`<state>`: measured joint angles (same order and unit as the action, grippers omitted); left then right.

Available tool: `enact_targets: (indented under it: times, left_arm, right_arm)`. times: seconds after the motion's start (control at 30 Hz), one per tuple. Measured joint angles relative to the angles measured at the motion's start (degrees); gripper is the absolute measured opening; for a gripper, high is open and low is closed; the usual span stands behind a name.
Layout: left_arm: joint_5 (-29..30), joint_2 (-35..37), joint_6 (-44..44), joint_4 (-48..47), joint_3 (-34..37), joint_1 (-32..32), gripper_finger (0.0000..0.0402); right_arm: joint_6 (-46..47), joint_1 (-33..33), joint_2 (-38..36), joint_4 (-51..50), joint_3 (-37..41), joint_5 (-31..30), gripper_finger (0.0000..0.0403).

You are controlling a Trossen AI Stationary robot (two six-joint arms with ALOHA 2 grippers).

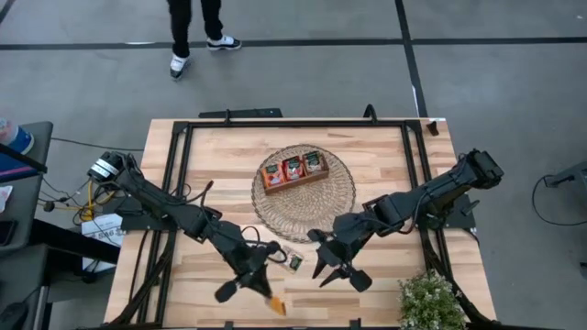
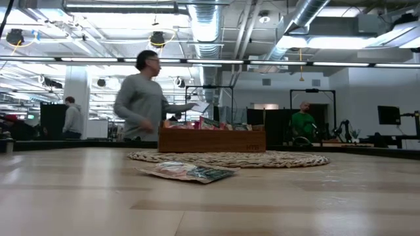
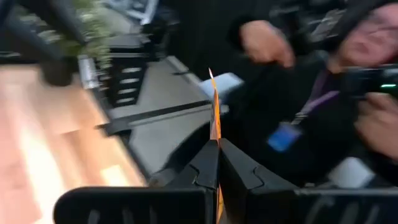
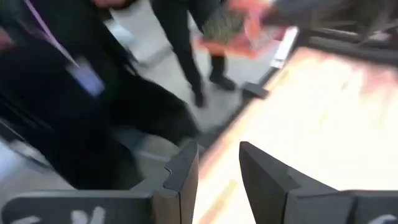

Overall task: Pick & Place Tea
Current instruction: Put the orange tea bag into the left side of the wooden organizer

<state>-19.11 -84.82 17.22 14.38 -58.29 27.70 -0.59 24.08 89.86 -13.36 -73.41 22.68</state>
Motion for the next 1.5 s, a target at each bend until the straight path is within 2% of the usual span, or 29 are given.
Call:
enact_targets:
  times: [0.07, 0.23, 0.37, 0.53, 0.77, 0.97, 1.5]
  left_arm:
    - [-1.7, 0.0, 1.6, 1.4, 0.0, 0.0, 0.0000]
    - [-1.1, 0.0, 6.3, 1.2, 0.0, -2.3, 0.0000]
    - [-1.3, -0.2, 10.0, 1.9, 0.0, -4.6, 0.0000]
    - [-3.4, -0.3, 13.5, 2.8, 0.0, -6.4, 0.0000]
    - [-3.4, -0.3, 18.5, 4.1, 0.0, -9.5, 0.0000]
    - [-3.5, -0.3, 20.6, 3.8, 0.0, -11.0, 0.0000]
    - [-3.2, -0.3, 20.9, 3.8, 0.0, -12.8, 0.0000]
  right_arm:
    - [-7.0, 0.9, 0.0, -4.2, -1.6, -4.7, 0.0110]
    - [-23.4, 5.1, 0.0, -10.4, -5.4, -24.6, 0.0100]
    - [-33.0, 9.1, -0.1, -13.6, -6.8, -38.1, 0.0092]
    - [-40.7, 13.1, 0.0, -14.5, -6.8, -48.0, 0.0088]
    - [-55.0, 16.0, 0.5, -14.4, -6.8, -57.2, 0.0088]
    - [-64.2, 15.9, 0.5, -11.8, -6.8, -60.7, 0.0088]
    - [-74.4, 14.2, 1.2, -7.3, -6.8, -60.2, 0.0088]
